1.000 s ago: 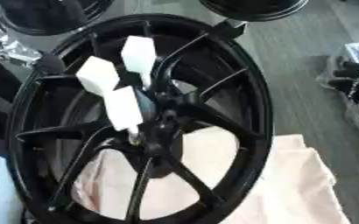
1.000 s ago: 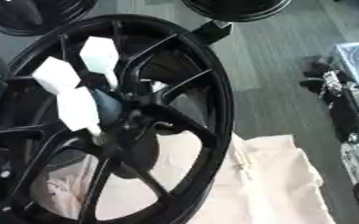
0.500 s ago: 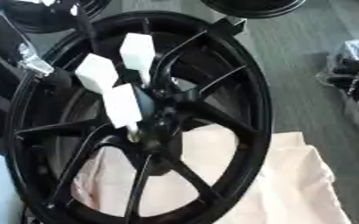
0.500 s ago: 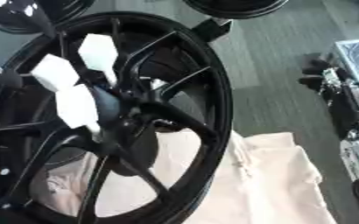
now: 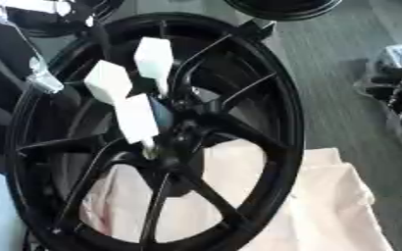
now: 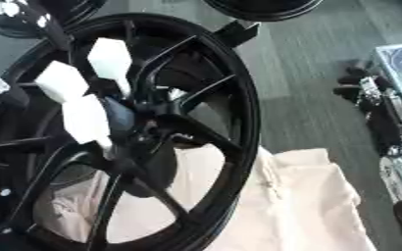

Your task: Pull the pin out of the wheel hub.

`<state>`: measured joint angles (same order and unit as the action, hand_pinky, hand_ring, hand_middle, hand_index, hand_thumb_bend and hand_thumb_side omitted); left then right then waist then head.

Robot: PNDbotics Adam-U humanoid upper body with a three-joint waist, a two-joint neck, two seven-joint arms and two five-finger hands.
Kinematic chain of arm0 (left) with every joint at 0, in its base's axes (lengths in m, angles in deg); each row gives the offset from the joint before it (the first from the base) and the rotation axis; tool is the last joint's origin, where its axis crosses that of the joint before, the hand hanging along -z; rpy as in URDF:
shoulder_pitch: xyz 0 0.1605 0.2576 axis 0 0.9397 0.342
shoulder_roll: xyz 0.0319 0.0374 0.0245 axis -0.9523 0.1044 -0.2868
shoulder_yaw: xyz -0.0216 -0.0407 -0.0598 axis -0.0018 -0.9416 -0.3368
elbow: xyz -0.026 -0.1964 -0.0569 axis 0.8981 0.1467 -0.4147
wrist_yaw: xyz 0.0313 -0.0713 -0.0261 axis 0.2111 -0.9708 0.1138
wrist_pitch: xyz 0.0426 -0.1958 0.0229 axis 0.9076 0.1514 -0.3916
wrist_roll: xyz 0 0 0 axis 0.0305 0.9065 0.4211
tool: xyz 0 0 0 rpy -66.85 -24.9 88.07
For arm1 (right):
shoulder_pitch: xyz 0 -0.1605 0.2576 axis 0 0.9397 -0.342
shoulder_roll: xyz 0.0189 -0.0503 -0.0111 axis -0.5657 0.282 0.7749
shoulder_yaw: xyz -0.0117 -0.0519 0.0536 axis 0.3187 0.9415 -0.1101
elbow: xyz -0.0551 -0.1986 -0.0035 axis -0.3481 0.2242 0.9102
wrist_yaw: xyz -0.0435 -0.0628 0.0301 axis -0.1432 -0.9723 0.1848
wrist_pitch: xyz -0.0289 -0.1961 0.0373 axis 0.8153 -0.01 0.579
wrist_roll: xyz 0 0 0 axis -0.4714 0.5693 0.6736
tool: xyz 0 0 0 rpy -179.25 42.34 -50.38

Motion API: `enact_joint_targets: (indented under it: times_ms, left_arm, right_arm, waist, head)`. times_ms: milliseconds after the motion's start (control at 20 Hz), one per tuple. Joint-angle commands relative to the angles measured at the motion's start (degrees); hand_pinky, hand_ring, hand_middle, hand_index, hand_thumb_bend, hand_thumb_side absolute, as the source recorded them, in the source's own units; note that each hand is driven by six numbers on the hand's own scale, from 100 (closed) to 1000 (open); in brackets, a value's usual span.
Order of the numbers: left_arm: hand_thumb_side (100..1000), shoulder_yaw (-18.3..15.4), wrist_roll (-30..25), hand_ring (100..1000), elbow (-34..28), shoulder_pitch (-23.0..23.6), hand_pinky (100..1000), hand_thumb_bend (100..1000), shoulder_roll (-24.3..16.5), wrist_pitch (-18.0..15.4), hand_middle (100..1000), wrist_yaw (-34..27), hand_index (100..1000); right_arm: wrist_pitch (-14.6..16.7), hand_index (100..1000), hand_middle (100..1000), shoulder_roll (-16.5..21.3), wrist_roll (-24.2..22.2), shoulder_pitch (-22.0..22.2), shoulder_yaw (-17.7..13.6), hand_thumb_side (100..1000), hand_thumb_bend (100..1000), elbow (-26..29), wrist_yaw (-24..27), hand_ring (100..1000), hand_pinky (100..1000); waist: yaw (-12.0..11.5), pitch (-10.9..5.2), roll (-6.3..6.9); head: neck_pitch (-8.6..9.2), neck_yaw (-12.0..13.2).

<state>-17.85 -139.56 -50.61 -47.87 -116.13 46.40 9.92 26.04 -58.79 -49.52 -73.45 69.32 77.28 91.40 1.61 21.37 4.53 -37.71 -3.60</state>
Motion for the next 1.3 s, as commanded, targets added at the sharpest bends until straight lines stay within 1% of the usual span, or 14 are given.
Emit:
enact_joint_targets:
  times_ms: [50,400,650,1000,1300]
  left_arm:
    - [446,-0.3,0.0,824,0.3,-1.4,820,717,-0.7,-0.6,763,0.9,811]
    - [445,0.2,0.0,821,0.9,-1.5,815,715,-0.1,-1.4,758,1.3,806]
    - [441,0.4,0.0,819,0.0,-1.6,811,708,-0.1,-1.8,755,-0.3,800]
    - [357,0.9,0.0,816,-1.8,-1.5,809,711,-0.3,-2.2,755,-1.8,787]
    - [322,1.3,0.0,806,-2.3,-1.6,801,684,-0.1,-2.3,741,-2.3,775]
  right_arm:
    - [0.2,824,707,1.5,-0.1,-0.5,-0.2,769,100,0.7,-0.1,725,878]
    - [0.1,825,707,1.5,-0.2,-0.5,-0.1,770,100,0.6,-0.1,726,878]
    - [0.1,825,707,1.5,-0.3,-0.5,0.0,771,100,0.5,-0.1,726,878]
    - [0.0,825,708,1.5,-0.5,-0.5,0.1,773,100,0.4,-0.3,726,878]
    - [0.0,825,708,1.5,-0.6,-0.5,0.2,774,100,0.4,-0.3,726,878]
  waist:
    - [0.1,-1.83,-0.26]
    - [0.1,-1.85,-0.26]
    - [0.1,-1.88,-0.22]
    - [0.1,-1.89,-0.19]
    - [0.1,-1.95,-0.14]
  head:
    - [0.10,0.1]
    - [0.18,0.2]
    - [0.10,0.3]
    - [0.05,0.4]
    - [0.02,0.5]
